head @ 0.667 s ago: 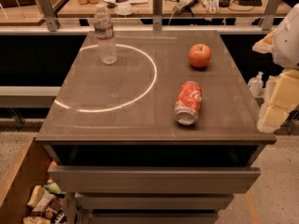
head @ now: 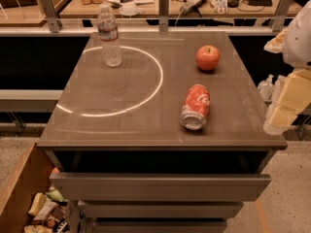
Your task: Move coke can near water bottle
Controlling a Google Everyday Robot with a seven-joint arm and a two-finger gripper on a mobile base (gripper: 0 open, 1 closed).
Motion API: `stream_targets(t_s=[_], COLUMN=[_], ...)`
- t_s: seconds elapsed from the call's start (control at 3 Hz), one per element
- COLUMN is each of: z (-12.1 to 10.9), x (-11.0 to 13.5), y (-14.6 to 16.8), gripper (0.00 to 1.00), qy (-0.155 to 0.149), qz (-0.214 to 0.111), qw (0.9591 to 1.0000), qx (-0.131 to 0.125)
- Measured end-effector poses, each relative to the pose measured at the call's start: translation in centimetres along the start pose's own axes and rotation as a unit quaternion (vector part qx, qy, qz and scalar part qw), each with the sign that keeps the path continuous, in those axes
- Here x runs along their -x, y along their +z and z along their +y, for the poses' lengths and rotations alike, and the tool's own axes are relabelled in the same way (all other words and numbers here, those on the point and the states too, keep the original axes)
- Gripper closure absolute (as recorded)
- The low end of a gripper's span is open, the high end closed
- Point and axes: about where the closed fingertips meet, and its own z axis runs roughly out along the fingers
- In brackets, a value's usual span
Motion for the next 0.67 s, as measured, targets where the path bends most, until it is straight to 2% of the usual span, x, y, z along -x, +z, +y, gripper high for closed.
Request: stream_targets(t_s=[0.33, 0.67], z=[-0.4, -0.2], x=[2.0, 3.7], y=[0.3, 1.9], gripper=[0.0, 0.0], qy=[0.039, 0.12], qz=[-0.009, -0.011], qw=[0.9991, 0.9924], qx=[0.015, 0.026])
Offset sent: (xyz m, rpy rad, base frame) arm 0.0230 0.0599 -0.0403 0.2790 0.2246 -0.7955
